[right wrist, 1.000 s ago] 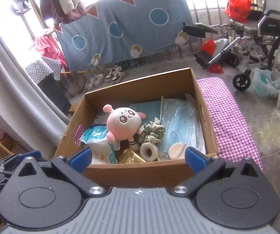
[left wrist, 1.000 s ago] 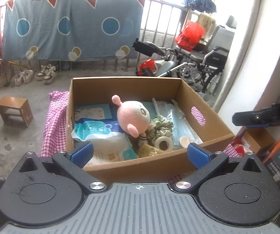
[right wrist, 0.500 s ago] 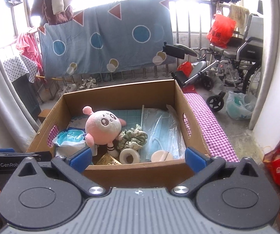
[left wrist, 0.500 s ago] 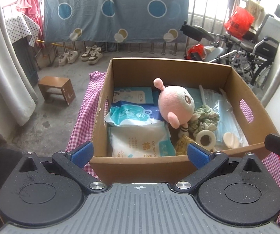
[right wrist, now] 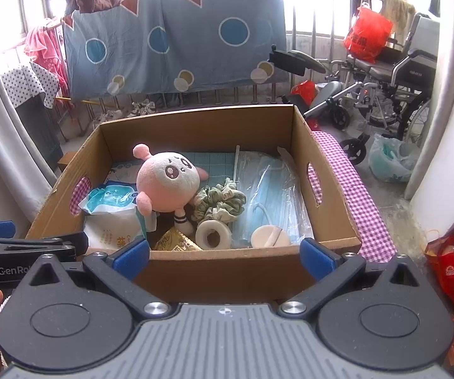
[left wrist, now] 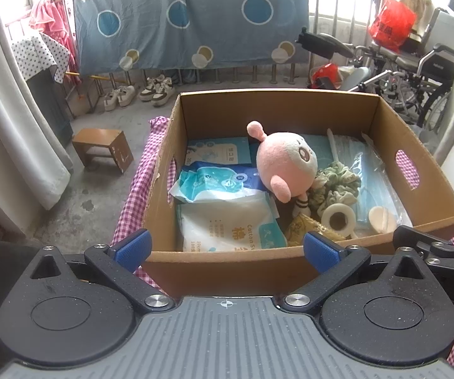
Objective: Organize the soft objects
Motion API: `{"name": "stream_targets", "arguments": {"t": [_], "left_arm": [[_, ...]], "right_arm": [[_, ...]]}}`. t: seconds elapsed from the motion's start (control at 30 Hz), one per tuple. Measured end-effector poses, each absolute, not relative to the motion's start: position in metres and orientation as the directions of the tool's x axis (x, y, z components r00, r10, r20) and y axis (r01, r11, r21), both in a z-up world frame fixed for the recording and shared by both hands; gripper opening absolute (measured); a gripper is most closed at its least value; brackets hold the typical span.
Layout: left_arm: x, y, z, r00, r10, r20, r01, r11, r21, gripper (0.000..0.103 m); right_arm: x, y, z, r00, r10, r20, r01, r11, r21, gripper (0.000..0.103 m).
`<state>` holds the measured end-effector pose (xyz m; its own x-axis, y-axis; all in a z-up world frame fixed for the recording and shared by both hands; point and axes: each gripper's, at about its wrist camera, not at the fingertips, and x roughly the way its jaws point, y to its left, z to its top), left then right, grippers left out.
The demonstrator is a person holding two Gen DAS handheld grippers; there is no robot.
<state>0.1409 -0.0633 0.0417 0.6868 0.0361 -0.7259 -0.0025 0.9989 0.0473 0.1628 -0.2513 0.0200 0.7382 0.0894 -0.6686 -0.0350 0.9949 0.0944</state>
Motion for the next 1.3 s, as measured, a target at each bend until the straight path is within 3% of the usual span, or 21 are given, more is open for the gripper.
{"name": "stream_targets", "arguments": {"t": [1.3], "left_arm": [[0.1455,-0.0601,0.0385,0.669,0.047,-0.742,-0.004,0.998,0.059,0.102]], "right_arm": [[0.169,-0.2472,0.0183,0.729,0.064,-0.681,-0.022,0.997,0.071,0.103]]}}
